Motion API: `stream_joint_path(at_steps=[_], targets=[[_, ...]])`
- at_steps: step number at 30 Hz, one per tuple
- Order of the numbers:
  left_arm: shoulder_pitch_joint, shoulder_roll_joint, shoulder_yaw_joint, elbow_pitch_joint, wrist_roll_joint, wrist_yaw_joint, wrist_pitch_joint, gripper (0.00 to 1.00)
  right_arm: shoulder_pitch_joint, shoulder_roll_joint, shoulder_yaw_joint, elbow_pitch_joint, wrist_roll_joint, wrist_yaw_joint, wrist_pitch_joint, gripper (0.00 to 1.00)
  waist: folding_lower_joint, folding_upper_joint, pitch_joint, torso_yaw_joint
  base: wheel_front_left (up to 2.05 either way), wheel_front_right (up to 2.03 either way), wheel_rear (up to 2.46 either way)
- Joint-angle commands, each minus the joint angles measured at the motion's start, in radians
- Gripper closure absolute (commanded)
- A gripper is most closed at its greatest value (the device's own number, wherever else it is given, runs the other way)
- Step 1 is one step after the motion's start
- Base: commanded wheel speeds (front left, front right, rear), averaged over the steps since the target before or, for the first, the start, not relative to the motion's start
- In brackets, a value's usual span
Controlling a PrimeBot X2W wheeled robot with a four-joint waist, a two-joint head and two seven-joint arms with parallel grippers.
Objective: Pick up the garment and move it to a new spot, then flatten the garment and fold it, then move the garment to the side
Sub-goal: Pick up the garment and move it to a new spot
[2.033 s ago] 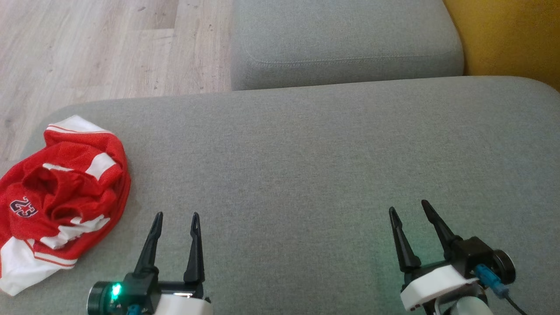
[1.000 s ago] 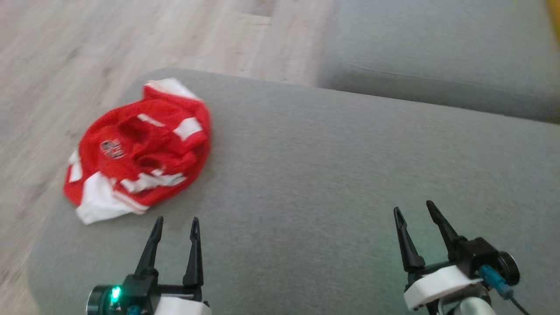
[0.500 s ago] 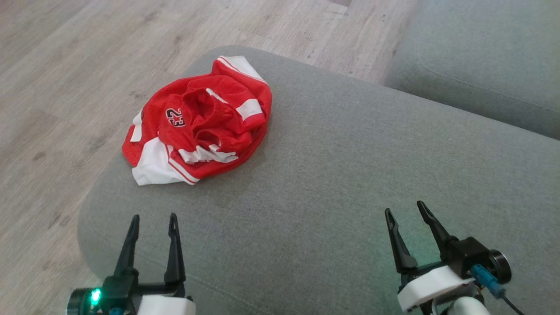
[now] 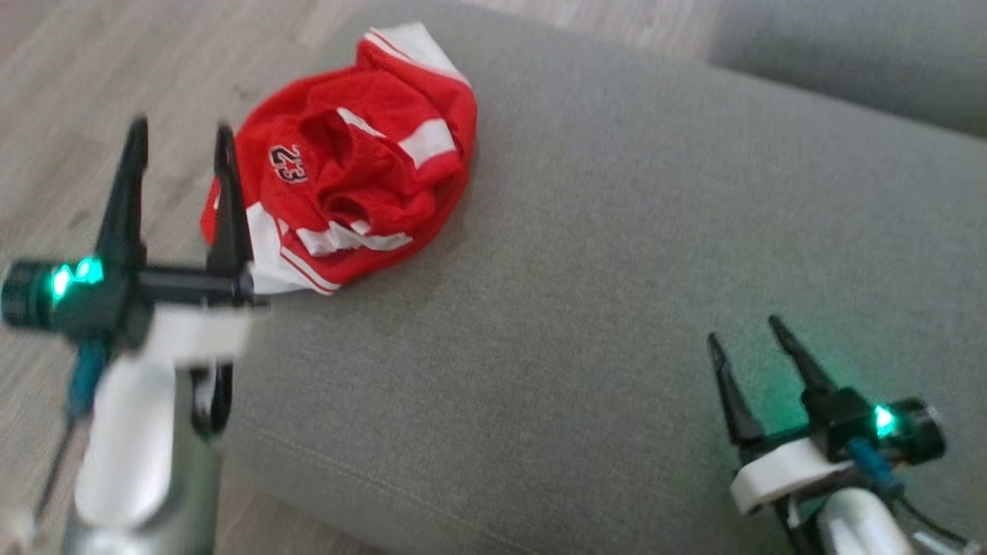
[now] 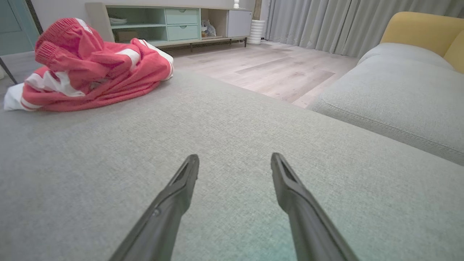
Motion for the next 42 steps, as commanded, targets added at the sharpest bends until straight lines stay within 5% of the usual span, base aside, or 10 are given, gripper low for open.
stream_joint_path(at_steps=[1,13,21,22,23,32,37,42], targets=[[-0.073,0.033,0.032,0.032,-0.020,-0.012,0.024,0.00,-0.043,-0.028,0.015,-0.035,-0.010,-0.001,-0.012,0.00,-0.0001,0.0000,0.065,-0.012,0.00,0.00,0.00],[-0.458,-0.009,-0.093,0.503,-0.245,-0.063,0.428,0.00,-0.052,-0.155,-0.006,-0.069,-0.032,-0.001,-0.012,0.00,-0.0001,0.0000,0.165,-0.008,0.00,0.00,0.00],[-0.501,0.015,-0.199,0.636,-0.414,-0.064,0.447,0.00,-0.076,-0.190,0.008,-0.088,-0.032,-0.001,-0.012,0.00,-0.0001,0.0000,0.221,-0.029,0.00,0.00,0.00],[-0.510,0.021,-0.211,0.638,-0.422,-0.064,0.418,0.60,-0.081,-0.190,0.007,-0.089,-0.032,-0.001,-0.012,0.00,-0.0001,0.0000,0.228,-0.031,0.00,0.00,0.00],[-0.518,0.025,-0.215,0.639,-0.435,-0.064,0.382,1.00,-0.085,-0.190,0.006,-0.090,-0.031,-0.001,-0.012,0.00,-0.0001,0.0000,0.234,-0.034,0.00,0.00,0.00],[-0.628,0.130,-0.330,0.562,-0.507,-0.064,0.202,1.00,-0.117,-0.131,0.017,-0.070,-0.014,-0.001,-0.012,0.00,-0.0001,0.0000,0.178,-0.107,0.00,0.00,0.00],[-0.687,0.190,-0.379,0.469,-0.512,-0.064,0.209,1.00,-0.136,-0.078,0.029,-0.061,-0.001,-0.001,-0.012,0.00,-0.0001,0.0000,0.119,-0.183,0.00,0.00,0.00],[-0.746,0.255,-0.431,0.329,-0.521,-0.064,0.282,1.00,-0.148,-0.022,0.053,-0.051,0.026,-0.001,-0.012,0.00,-0.0001,0.0000,0.047,-0.328,0.00,0.00,0.00]])
